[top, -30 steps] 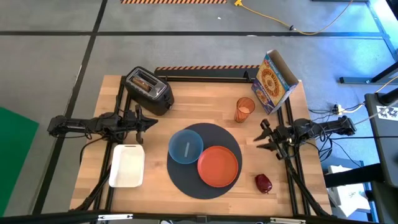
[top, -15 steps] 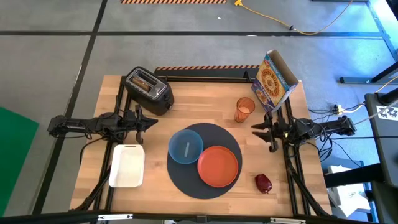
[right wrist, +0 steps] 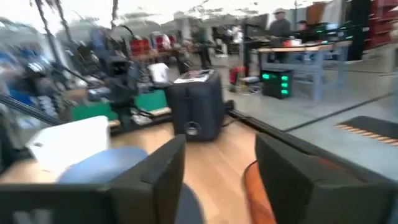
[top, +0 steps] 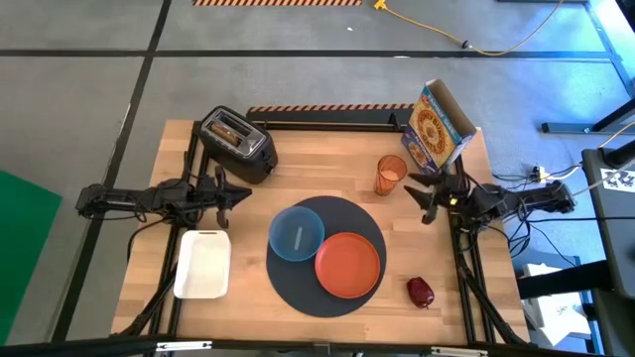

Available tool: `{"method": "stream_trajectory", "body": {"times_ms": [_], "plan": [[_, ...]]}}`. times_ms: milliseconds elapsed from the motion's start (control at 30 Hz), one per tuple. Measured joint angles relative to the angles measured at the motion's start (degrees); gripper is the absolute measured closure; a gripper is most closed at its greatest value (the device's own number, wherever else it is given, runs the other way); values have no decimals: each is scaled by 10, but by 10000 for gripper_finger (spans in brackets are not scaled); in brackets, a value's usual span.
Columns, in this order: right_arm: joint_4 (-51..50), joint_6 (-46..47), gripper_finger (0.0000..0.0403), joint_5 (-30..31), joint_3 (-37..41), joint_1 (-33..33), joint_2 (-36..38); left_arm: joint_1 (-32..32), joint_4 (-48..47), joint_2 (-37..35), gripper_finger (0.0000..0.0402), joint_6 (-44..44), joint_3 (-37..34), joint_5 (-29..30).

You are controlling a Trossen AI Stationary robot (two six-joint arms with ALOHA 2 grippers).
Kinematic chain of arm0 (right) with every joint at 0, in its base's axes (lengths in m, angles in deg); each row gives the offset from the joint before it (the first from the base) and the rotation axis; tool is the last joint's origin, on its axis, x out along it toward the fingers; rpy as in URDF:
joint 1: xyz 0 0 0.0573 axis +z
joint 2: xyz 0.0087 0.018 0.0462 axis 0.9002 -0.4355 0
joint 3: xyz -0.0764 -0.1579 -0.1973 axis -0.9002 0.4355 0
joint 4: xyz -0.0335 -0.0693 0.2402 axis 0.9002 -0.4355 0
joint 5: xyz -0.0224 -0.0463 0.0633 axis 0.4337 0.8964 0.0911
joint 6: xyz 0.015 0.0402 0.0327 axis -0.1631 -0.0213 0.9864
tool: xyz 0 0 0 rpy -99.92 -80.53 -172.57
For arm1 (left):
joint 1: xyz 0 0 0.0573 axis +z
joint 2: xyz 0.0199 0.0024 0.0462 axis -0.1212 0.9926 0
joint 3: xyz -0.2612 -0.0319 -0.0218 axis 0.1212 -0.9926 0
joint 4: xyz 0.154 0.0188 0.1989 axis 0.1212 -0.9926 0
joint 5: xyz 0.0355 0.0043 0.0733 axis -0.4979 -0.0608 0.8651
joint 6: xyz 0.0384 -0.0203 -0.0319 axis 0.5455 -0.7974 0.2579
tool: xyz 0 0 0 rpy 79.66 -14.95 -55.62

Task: Arrange a breakfast setting
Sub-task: Pour the cereal into the blue bowl

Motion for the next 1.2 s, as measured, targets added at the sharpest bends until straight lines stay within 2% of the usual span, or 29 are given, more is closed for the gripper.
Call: {"method": "stream_trajectory", "body": {"times_ms": [100, 300, 367, 467, 600, 733, 833, 900, 1033, 1133, 1200], "plan": [[-37, -18, 157, 54, -70, 0, -50, 0, 20, 0, 345, 17, 0, 8], [-138, -48, 81, 237, -221, 0, -162, 0, 31, 14, 291, 18, 0, 48], [-176, -49, 64, 266, -263, 0, -194, 0, 31, 27, 273, 19, 0, 58], [-220, -51, 46, 275, -315, 0, -238, 0, 31, 45, 249, 41, 0, 92], [-224, -117, 34, 307, -389, 0, -279, 0, 47, 51, 230, 64, 0, 168], [-223, -213, 32, 380, -468, 0, -306, 0, 35, 52, 226, 58, 0, 171], [-223, -214, 37, 438, -507, 0, -310, 0, -4, 52, 225, 51, 0, 168], [-223, -204, 41, 473, -519, 0, -304, 0, 1, 54, 225, 55, 0, 188], [-223, -209, 42, 548, -545, 0, -290, 8, 104, 54, 225, 110, 0, 267], [-223, -195, 42, 533, -560, 1, -278, 20, 177, 54, 225, 208, 0, 254], [-247, -181, 42, 487, -559, 1, -269, 29, 179, 54, 225, 260, 0, 219]]}}
